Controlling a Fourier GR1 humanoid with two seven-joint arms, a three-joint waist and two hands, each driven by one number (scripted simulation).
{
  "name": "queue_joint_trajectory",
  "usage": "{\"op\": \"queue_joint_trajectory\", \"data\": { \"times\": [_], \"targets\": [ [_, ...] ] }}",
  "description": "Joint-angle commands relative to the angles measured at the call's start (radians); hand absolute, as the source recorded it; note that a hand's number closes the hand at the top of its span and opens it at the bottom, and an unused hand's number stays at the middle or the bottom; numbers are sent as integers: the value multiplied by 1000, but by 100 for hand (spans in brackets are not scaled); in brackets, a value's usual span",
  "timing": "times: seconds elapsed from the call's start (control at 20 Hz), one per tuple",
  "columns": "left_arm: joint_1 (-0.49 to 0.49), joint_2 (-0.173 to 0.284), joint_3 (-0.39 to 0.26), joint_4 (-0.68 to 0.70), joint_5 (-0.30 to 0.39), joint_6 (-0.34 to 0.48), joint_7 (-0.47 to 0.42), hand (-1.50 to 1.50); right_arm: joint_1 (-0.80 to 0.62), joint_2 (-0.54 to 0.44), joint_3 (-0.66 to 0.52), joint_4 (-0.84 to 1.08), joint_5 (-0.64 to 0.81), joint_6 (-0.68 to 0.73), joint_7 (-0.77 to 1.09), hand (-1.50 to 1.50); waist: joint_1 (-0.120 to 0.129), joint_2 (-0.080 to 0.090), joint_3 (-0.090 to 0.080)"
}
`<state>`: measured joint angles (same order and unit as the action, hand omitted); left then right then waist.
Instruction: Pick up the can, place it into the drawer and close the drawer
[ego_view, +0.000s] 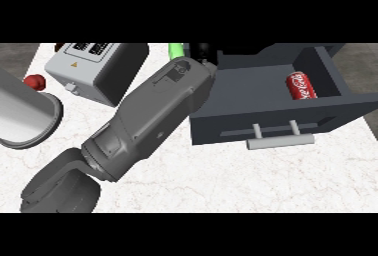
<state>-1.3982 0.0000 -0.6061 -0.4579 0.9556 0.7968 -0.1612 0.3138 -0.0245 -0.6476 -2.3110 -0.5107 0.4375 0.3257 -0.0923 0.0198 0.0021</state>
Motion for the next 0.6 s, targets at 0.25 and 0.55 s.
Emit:
{"op": "queue_joint_trajectory", "data": {
  "times": [0.25, 0.55],
  "targets": [
    [-5, 0, 13, -34, 63, -8, -87, -150, -87, -104, -4, -84, 208, 80, -130, -150, 8, 4, -1],
    [25, 0, 19, -19, 80, -44, -173, -150, -159, -70, 81, -127, 395, 63, -198, -150, 39, 3, -1]
  ]
}}
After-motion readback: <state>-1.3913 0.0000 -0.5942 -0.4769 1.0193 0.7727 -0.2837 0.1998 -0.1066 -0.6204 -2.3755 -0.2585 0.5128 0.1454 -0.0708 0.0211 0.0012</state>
